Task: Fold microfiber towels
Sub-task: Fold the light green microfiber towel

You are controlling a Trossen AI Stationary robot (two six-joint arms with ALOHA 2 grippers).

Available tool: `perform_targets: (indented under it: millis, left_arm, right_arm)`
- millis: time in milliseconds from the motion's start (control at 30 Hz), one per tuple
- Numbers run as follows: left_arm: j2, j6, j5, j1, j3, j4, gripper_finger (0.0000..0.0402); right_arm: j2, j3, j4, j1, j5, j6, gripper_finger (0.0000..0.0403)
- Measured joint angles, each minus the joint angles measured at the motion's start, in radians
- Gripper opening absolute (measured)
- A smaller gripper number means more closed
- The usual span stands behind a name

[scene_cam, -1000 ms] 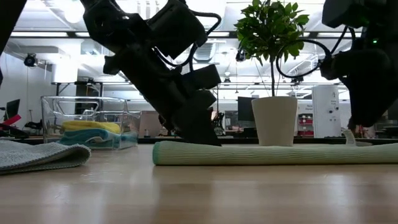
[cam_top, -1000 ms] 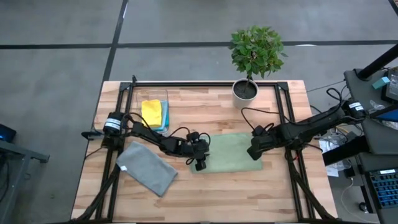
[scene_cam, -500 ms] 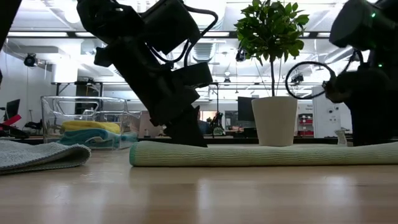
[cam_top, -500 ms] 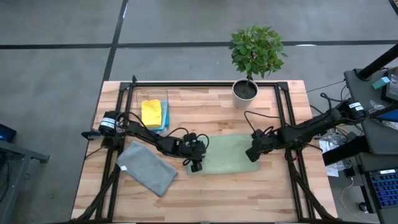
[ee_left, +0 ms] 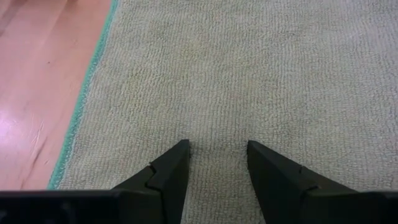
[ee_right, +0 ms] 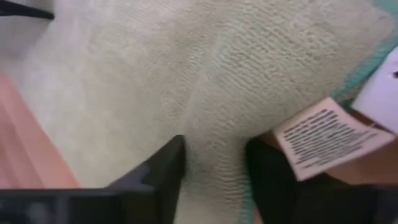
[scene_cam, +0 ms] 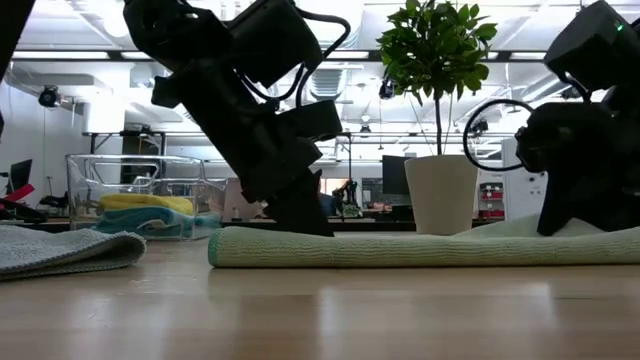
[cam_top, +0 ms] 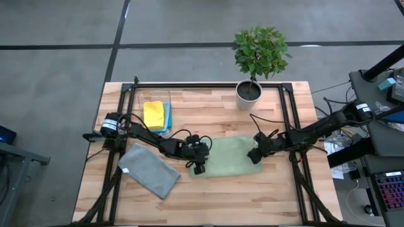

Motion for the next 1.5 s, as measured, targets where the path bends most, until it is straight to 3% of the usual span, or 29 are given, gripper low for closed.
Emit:
perform_targets:
  millis: [167, 233, 367, 567, 667, 800, 1133, 1500]
  left_arm:
    - [-0.01, 0.002, 0.003, 0.0, 0.007, -0.002, 0.015]
    - [-0.029, 0.008, 0.003, 0.0, 0.006, -0.015, 0.015]
    - [-0.101, 0.038, -0.001, -0.006, 0.004, -0.038, 0.015]
    - [-0.191, 0.055, -0.005, -0.019, -0.01, -0.152, 0.015]
    - [-0.199, 0.053, -0.005, -0.025, -0.021, -0.159, 0.015]
    - [-0.167, 0.041, -0.006, -0.029, -0.025, -0.124, 0.015]
    - [-0.058, 0.026, -0.044, -0.03, -0.024, -0.018, 0.015]
    - [-0.016, 0.025, -0.066, -0.028, -0.023, 0.015, 0.015]
  right_arm:
    - [-0.004, 0.014, -0.01, 0.0, 0.023, -0.048, 0.0043]
    - [-0.009, 0.023, -0.016, 0.0, 0.024, -0.067, 0.002]
    - [-0.029, 0.066, -0.128, 0.0, 0.025, -0.087, 0.0014]
    - [-0.042, 0.247, -0.607, 0.0, 0.131, -0.114, 0.0013]
    - [-0.035, 0.347, -0.819, -0.001, 0.187, -0.128, 0.0013]
    - [-0.03, 0.444, -0.93, -0.001, 0.23, -0.139, 0.0013]
    - [0.033, 0.498, -0.69, -0.001, 0.204, -0.236, 0.0013]
    - [0.246, 0.497, -0.287, -0.002, 0.185, -0.34, 0.0013]
